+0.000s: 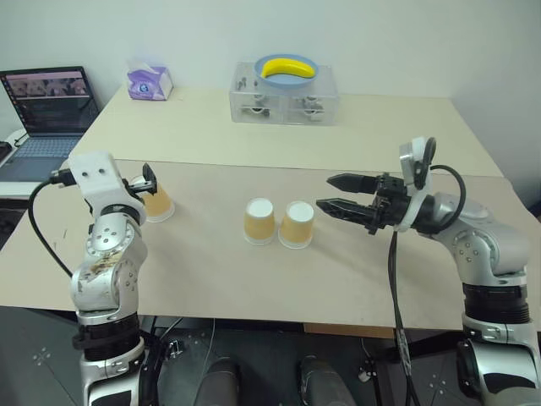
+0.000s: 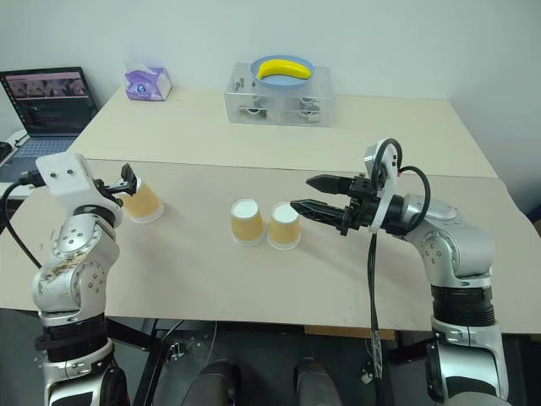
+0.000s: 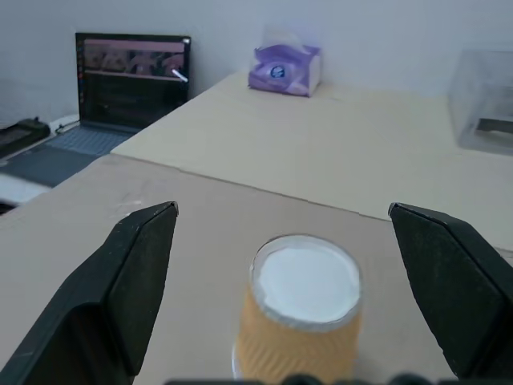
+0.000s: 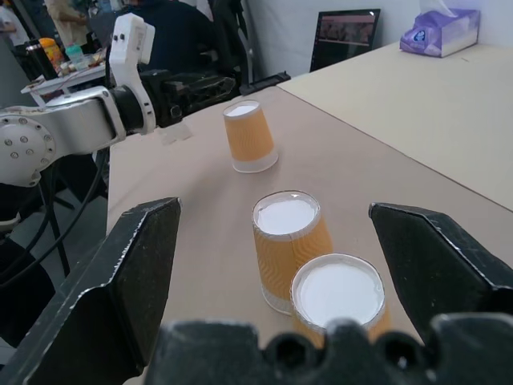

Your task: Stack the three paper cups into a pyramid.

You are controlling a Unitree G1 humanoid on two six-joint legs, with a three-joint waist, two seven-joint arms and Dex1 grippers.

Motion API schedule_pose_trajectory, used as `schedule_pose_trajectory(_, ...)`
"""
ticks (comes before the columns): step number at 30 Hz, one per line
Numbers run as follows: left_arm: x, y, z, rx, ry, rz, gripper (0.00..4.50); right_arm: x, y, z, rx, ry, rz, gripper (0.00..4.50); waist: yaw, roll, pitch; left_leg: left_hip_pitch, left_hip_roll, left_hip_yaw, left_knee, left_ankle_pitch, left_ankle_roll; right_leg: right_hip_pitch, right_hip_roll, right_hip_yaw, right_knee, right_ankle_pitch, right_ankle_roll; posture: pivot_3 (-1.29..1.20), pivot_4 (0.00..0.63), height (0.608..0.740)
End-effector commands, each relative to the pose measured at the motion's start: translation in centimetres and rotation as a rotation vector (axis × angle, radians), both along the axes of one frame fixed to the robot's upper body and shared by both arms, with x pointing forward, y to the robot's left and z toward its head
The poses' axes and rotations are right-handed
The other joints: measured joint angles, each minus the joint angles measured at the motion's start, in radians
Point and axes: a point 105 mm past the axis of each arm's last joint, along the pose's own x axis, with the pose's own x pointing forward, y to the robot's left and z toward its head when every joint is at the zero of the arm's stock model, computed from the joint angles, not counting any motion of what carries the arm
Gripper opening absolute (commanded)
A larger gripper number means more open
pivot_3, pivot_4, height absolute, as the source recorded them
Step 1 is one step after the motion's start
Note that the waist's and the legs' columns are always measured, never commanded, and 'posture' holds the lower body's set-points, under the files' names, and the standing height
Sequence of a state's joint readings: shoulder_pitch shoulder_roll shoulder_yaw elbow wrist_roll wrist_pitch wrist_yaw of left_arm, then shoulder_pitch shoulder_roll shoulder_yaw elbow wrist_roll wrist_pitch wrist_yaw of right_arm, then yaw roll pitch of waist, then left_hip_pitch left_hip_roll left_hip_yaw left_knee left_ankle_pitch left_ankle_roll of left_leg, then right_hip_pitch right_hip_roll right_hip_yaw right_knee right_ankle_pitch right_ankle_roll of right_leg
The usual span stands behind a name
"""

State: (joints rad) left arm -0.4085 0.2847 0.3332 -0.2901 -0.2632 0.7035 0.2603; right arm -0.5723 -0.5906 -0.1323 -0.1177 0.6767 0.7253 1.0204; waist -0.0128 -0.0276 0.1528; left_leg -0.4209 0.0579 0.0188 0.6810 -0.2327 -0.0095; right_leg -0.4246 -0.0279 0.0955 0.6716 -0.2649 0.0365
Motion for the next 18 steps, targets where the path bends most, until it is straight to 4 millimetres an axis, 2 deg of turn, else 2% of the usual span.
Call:
schedule_pose_trajectory(1, 0.2, 0.5, 0.7, 0.012, -0.021, 0.028, 4.5, -0.4, 0.0, 1.4, 0.013, -0.061, 0.012, 4.42, 0.0, 0.0, 0.0, 0.0, 0.0, 0.0, 0.0, 0.0, 0.0, 0.0, 0.0, 0.0, 0.0, 0.0, 0.0, 0.0, 0.15, 0.694)
schedule_pose_trajectory(3, 0.6, 0.4, 0.4, -0.011, -0.018, 0.014, 4.5, -0.4, 0.0, 1.5, 0.014, -0.063, 0.009, 4.42, 0.0, 0.0, 0.0, 0.0, 0.0, 0.0, 0.0, 0.0, 0.0, 0.0, 0.0, 0.0, 0.0, 0.0, 0.0, 0.0, 0.15, 0.694)
schedule_pose_trajectory(9, 1.7, 0.3, 1.3, 0.013, -0.033, -0.007, 4.5, -0.5, -0.2, 1.6, 0.014, -0.063, 0.007, 4.42, 0.0, 0.0, 0.0, -0.001, 0.0, -0.001, 0.0, 0.0, 0.0, 0.0, 0.0, -0.001, 0.0, 0.0, 0.0, 0.0, 0.15, 0.694)
schedule_pose_trajectory(18, 2.4, 0.1, 0.1, 0.012, 0.002, -0.013, 4.5, -0.4, -0.3, 1.5, 0.012, -0.058, -0.001, 4.42, -0.001, 0.0, 0.0, -0.001, -0.001, -0.002, 0.0, 0.0, 0.0, 0.0, 0.0, -0.001, 0.0, 0.0, 0.0, 0.0, 0.15, 0.694)
